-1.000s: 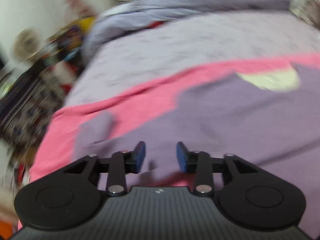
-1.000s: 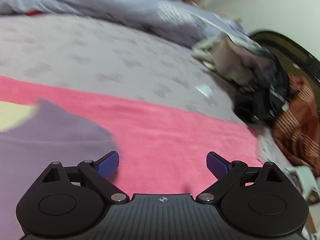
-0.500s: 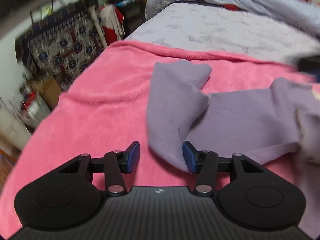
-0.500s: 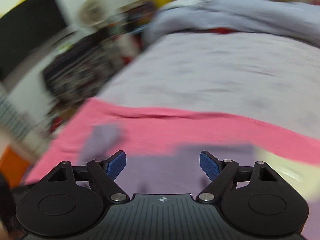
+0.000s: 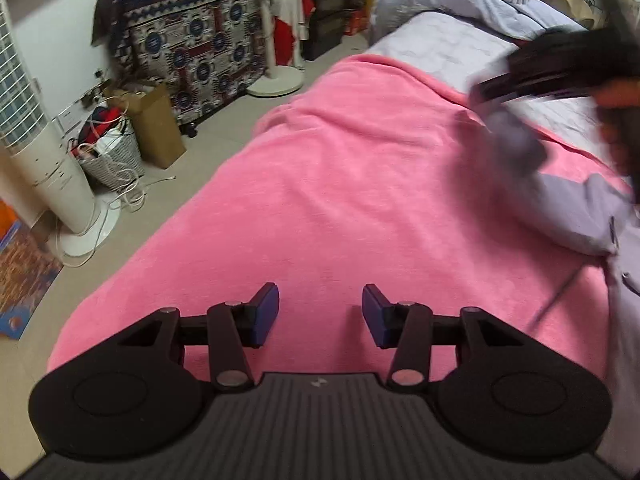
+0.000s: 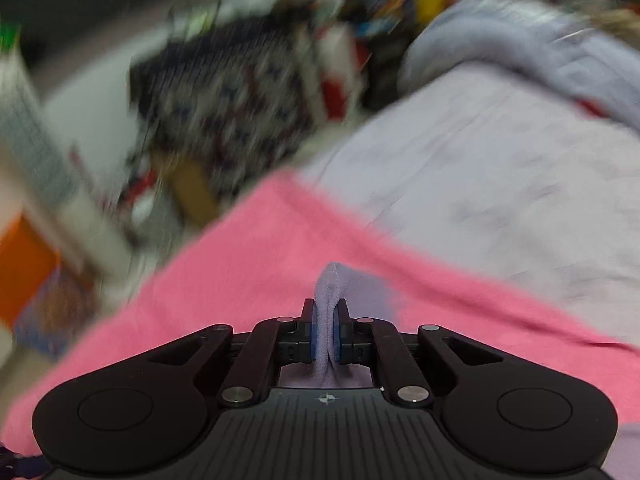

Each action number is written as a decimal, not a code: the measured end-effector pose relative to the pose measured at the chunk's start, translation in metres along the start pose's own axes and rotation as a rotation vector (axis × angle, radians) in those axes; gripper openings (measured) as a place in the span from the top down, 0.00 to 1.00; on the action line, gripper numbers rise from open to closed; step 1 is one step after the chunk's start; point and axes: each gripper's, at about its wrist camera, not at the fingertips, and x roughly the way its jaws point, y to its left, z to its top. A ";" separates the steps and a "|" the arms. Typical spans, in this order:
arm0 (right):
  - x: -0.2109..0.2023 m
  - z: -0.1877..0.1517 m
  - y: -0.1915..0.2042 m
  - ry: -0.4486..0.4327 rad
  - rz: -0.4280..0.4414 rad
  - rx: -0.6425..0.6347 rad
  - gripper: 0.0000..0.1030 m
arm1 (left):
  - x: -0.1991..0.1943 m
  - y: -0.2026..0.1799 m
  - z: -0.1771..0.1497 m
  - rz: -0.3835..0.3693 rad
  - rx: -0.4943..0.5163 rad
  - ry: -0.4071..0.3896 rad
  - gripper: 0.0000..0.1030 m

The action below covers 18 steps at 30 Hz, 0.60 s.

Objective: Fold clothes

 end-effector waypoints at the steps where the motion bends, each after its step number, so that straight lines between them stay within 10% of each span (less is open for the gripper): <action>1: -0.027 0.001 -0.015 -0.050 -0.021 0.016 0.91 | 0.000 0.000 0.000 -0.003 -0.004 -0.003 0.49; 6: -0.149 -0.019 -0.101 -0.140 -0.226 0.053 0.91 | 0.001 -0.024 0.003 -0.078 0.043 -0.024 0.49; 10: -0.190 -0.091 -0.164 0.037 -0.398 0.116 0.84 | 0.002 -0.062 0.007 -0.164 0.145 -0.043 0.49; 14: -0.190 -0.175 -0.210 0.286 -0.603 0.261 0.51 | 0.001 -0.109 0.007 -0.246 0.285 -0.061 0.48; 18: -0.194 -0.214 -0.225 0.308 -0.672 0.381 0.44 | -0.002 -0.150 -0.003 -0.290 0.429 -0.081 0.47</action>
